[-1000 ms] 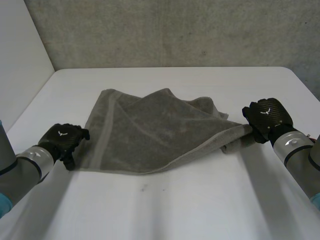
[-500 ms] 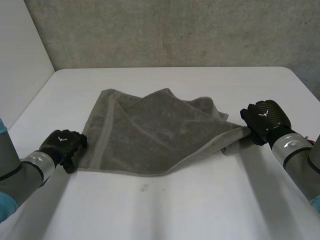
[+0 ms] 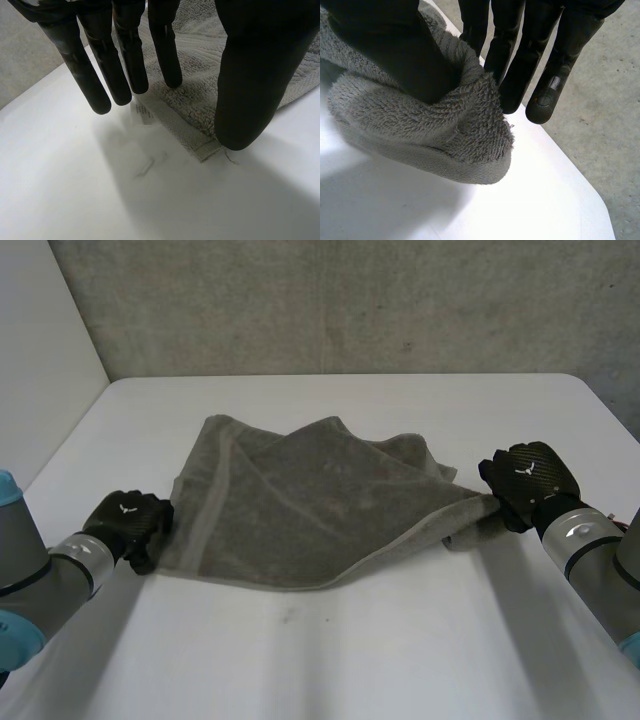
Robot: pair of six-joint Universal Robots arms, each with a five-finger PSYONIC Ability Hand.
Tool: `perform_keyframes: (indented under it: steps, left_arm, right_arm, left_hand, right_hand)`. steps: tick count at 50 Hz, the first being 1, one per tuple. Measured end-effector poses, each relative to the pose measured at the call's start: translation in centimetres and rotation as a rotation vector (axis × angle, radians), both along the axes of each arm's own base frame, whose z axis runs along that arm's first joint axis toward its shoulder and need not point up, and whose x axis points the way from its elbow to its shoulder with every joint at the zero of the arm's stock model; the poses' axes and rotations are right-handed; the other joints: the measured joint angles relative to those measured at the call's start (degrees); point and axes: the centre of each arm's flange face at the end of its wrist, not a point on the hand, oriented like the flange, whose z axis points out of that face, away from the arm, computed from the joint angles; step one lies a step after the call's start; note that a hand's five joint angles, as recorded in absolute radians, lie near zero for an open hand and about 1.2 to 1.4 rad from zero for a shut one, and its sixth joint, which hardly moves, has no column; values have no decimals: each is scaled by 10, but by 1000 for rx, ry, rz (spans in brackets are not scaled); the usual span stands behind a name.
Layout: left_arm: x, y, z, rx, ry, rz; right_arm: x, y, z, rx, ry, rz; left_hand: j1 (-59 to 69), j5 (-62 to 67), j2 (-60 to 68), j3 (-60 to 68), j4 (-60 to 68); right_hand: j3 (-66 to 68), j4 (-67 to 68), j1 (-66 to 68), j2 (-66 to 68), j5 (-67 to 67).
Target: Fold the towel.
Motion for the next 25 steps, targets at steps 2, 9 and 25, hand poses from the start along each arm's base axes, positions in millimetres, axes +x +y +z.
perform_keyframes:
  steps: [2,9,25]
  left_arm:
    - [-1,-1,-1,-5,0,-3]
    - [-4,-5,-2,-9,1,-11]
    - [-14,-3,-5,3,33,-94]
  right_arm:
    - [0,0,0,1,0,0]
    - [0,0,-1,1,3,1]
    - [-1,-1,0,-2,4,-4]
  left_hand:
    - [11,10,10,10,11]
    - [110,107,107,107,108]
    - [299,315,321,321,322]
  right_hand:
    - [0,0,0,0,0]
    - [0,0,0,0,0]
    - [0,0,0,0,1]
